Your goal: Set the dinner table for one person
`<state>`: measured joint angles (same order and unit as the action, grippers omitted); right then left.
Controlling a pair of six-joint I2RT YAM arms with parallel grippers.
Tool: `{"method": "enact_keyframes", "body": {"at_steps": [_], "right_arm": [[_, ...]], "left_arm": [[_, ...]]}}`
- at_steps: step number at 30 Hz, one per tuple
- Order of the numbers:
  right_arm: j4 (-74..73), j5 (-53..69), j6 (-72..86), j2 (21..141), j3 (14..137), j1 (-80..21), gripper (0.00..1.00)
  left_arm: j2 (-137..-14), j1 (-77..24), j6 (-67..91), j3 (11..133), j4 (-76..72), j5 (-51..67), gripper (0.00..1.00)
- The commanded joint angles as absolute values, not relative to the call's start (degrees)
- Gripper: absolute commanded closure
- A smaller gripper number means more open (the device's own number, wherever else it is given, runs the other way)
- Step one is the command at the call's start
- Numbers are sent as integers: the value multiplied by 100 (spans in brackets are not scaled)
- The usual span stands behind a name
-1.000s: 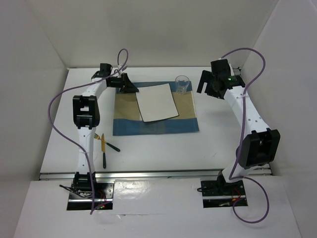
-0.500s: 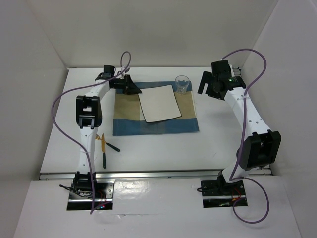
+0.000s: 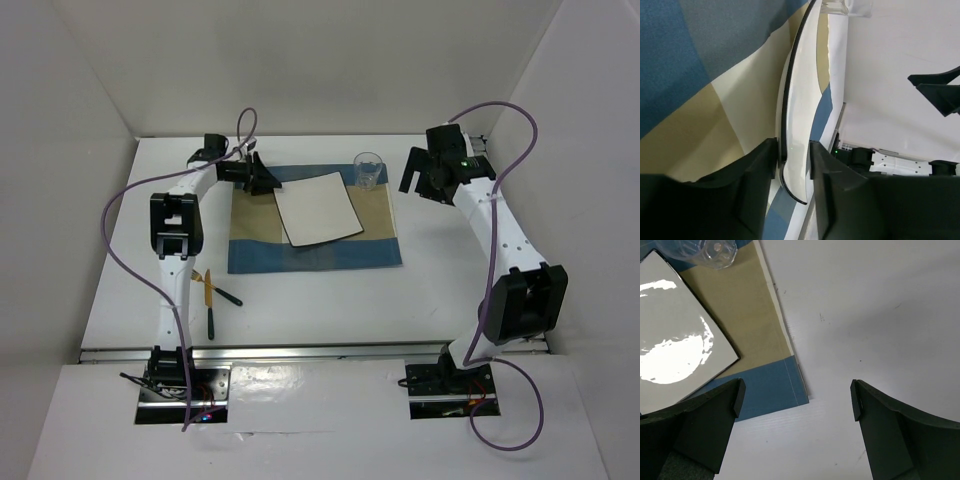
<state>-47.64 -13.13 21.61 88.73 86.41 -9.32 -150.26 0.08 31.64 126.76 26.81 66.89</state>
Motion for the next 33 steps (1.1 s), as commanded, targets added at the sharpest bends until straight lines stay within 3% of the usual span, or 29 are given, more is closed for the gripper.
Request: {"method": "enact_keyframes", "body": {"at_steps": [1, 3, 5, 6, 7, 24, 27, 29, 33], "right_arm": [[-4843, -1433, 2276, 8534, 8552, -888, 0], [-4843, -1433, 2276, 8534, 8552, -888, 0], [-4843, -1433, 2276, 8481, 8552, -888, 0], [-4843, -1433, 2276, 8481, 8500, -888, 0], [-4895, -1433, 2276, 8481, 8499, -888, 0], [-5053, -1556, 2382, 8147, 8332, -888, 0], [-5054, -1556, 2435, 8095, 8279, -888, 0], [-5106, -1556, 2435, 8042, 8279, -888, 0], [-5106, -1608, 2435, 8042, 8279, -888, 0]], "left_arm": [[-14924, 141, 3331, 13016, 2707, 6970, 51], [-14924, 141, 3331, 13017, 2769, 6899, 34], [-14924, 141, 3331, 13017, 2769, 6786, 30], [-14924, 141, 3331, 13017, 2769, 6785, 22], [-14924, 141, 3331, 13017, 2769, 6724, 20], [-14871, -44, 4623, 12929, 1397, 6952, 21], [-14924, -44, 4396, 13051, 1826, 6628, 17], [-14924, -44, 4089, 13174, 2152, 6356, 0], [-14862, 8, 3806, 13175, 2592, 5952, 0]]}}
